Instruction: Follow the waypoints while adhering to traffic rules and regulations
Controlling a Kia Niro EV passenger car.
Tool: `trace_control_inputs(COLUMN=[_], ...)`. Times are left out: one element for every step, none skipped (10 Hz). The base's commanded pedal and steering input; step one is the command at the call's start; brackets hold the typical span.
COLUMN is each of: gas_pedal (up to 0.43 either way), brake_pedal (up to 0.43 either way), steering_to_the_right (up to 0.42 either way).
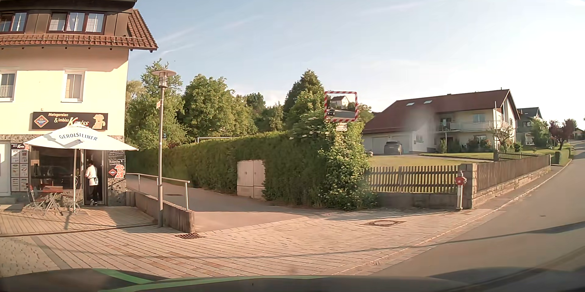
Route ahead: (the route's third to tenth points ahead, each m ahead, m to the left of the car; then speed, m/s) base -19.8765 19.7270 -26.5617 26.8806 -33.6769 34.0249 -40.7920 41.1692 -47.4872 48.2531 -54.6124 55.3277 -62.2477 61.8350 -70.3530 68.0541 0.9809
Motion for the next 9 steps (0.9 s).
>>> trace_control_inputs(gas_pedal=[0.0,0.0,0.0,0.0,0.0,0.0,0.0,0.0,0.087], brake_pedal=[0.244,0.244,0.226,0.098,0.0,0.0,0.0,0.0,0.0], steering_to_the_right=[-0.686,-0.625,-0.554,-0.489,-0.413,-0.327,-0.264,-0.229,-0.159])
